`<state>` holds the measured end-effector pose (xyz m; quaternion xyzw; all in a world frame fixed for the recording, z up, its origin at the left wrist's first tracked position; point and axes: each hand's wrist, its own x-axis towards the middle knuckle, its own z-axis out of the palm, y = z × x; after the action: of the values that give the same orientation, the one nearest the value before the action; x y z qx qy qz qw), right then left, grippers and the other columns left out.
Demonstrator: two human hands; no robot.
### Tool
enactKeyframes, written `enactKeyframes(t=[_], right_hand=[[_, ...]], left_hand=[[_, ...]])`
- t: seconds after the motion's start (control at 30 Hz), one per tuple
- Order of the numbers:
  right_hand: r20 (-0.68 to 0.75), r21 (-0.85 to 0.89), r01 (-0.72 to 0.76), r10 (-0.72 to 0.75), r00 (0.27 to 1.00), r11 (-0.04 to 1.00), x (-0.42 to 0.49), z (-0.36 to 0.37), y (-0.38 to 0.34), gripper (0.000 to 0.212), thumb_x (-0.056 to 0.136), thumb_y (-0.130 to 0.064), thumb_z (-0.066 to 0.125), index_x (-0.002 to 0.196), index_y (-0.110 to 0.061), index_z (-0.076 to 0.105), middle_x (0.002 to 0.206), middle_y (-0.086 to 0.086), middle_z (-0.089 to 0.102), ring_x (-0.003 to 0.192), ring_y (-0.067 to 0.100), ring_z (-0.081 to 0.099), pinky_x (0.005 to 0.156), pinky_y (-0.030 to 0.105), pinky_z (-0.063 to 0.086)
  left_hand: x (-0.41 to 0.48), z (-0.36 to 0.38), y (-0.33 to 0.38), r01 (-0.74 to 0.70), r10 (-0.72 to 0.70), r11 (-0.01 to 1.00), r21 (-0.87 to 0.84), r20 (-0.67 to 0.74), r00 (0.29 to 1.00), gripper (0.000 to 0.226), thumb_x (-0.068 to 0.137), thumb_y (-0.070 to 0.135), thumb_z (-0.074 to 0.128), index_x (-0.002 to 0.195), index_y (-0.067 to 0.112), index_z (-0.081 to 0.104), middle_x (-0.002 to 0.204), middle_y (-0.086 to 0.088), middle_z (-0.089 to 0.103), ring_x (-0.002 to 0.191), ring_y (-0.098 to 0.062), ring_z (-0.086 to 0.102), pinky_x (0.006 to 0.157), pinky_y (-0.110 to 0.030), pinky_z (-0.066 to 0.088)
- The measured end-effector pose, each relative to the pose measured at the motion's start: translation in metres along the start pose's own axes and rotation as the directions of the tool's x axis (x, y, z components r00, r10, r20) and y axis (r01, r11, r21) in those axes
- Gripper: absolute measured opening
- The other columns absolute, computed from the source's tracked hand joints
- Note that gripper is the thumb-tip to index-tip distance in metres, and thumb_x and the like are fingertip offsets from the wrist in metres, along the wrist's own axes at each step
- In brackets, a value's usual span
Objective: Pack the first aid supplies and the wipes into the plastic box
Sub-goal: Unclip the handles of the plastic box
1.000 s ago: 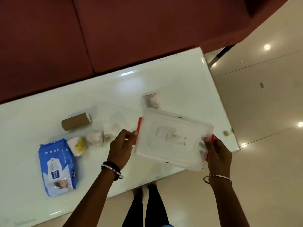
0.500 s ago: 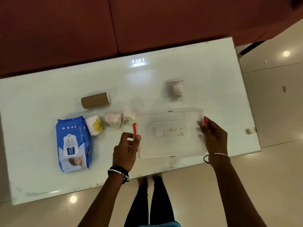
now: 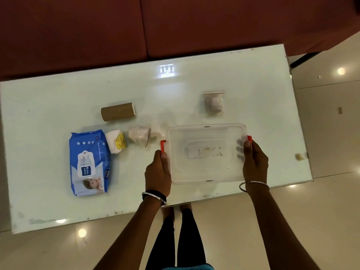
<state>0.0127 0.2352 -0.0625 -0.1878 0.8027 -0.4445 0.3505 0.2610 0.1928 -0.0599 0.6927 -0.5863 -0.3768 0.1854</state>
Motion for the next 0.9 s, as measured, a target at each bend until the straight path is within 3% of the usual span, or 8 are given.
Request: enactKeyframes(t=[0.2,0.33,0.43,0.5,0.6,0.7,0.8,0.9], right_hand=[[-0.007,-0.106,0.06,-0.062,0.998,0.992,0.002,0.001,0.004,0.043,0.1,-0.048,0.042,0.131,-0.024,0.061,0.128,0.003,0.068,0.12,0.023,0.063,0.102,0.049,0.05],[-0.002,-0.212,0.084,-0.086,0.996,0.974,0.005,-0.002,0.003,0.042,0.103,-0.042,0.039,0.128,-0.02,0.064,0.122,0.004,0.07,0.114,0.015,0.061,0.101,0.037,0.049],[-0.001,-0.249,0.078,-0.081,0.997,0.965,0.008,-0.003,0.005,0.04,0.103,-0.044,0.037,0.101,-0.019,0.068,0.089,-0.014,0.067,0.085,0.005,0.054,0.08,0.028,0.045],[-0.005,-0.206,0.025,-0.027,1.0,0.978,0.01,-0.005,0.006,0.036,0.103,-0.042,0.038,0.085,-0.024,0.063,0.071,-0.018,0.057,0.071,0.002,0.047,0.072,0.025,0.04],[0.025,0.019,-0.146,0.145,0.989,0.989,0.017,-0.008,0.009,0.039,0.103,-0.033,0.045,0.104,-0.004,0.07,0.091,0.004,0.066,0.086,0.016,0.056,0.083,0.034,0.046],[0.082,0.091,-0.288,0.281,0.956,0.953,0.027,-0.012,0.006,0.024,0.098,-0.029,0.057,0.098,-0.017,0.078,0.089,-0.003,0.077,0.08,0.011,0.069,0.077,0.026,0.058],[0.117,0.016,-0.396,0.391,0.913,0.918,0.035,-0.014,0.004,0.014,0.093,-0.014,0.063,0.094,-0.01,0.076,0.068,-0.003,0.074,0.066,0.02,0.067,0.061,0.025,0.057],[-0.103,-0.163,-0.414,0.401,0.91,0.896,0.038,-0.012,-0.003,0.022,0.081,0.0,0.065,0.101,-0.003,0.075,0.081,0.015,0.073,0.074,0.033,0.066,0.079,0.042,0.059]], left_hand=[[0.012,-0.002,-0.019,0.275,-0.223,0.925,-0.263,0.209,0.952,0.033,0.104,0.027,0.03,0.096,0.01,0.057,0.082,-0.003,0.061,0.071,-0.015,0.057,0.068,-0.025,0.049],[0.015,0.003,-0.031,0.44,-0.3,0.849,-0.293,0.419,0.857,0.035,0.104,0.026,0.033,0.096,0.008,0.061,0.078,-0.009,0.062,0.067,-0.022,0.059,0.055,-0.03,0.053],[0.018,0.007,-0.034,0.474,-0.302,0.826,-0.305,0.47,0.829,0.031,0.103,0.019,0.036,0.084,0.006,0.056,0.067,-0.007,0.054,0.061,-0.021,0.051,0.051,-0.027,0.046],[0.021,0.007,-0.038,0.498,-0.307,0.816,-0.294,0.51,0.804,0.03,0.102,0.018,0.037,0.091,-0.001,0.058,0.071,-0.013,0.055,0.065,-0.023,0.052,0.052,-0.028,0.047],[0.023,0.006,-0.042,0.509,-0.293,0.811,-0.289,0.552,0.781,0.033,0.102,0.02,0.037,0.101,-0.006,0.058,0.075,-0.016,0.056,0.065,-0.022,0.052,0.052,-0.027,0.046],[0.024,0.005,-0.041,0.515,-0.274,0.8,-0.309,0.576,0.77,0.031,0.103,0.023,0.037,0.098,0.003,0.061,0.072,-0.009,0.06,0.062,-0.021,0.054,0.049,-0.023,0.048],[0.024,0.003,-0.04,0.511,-0.248,0.792,-0.333,0.589,0.769,0.029,0.103,0.022,0.037,0.097,0.007,0.061,0.071,-0.007,0.06,0.058,-0.018,0.055,0.049,-0.023,0.049],[0.024,0.001,-0.038,0.521,-0.241,0.777,-0.354,0.597,0.765,0.029,0.103,0.021,0.037,0.097,0.004,0.06,0.065,-0.004,0.058,0.053,-0.016,0.053,0.047,-0.022,0.047]])
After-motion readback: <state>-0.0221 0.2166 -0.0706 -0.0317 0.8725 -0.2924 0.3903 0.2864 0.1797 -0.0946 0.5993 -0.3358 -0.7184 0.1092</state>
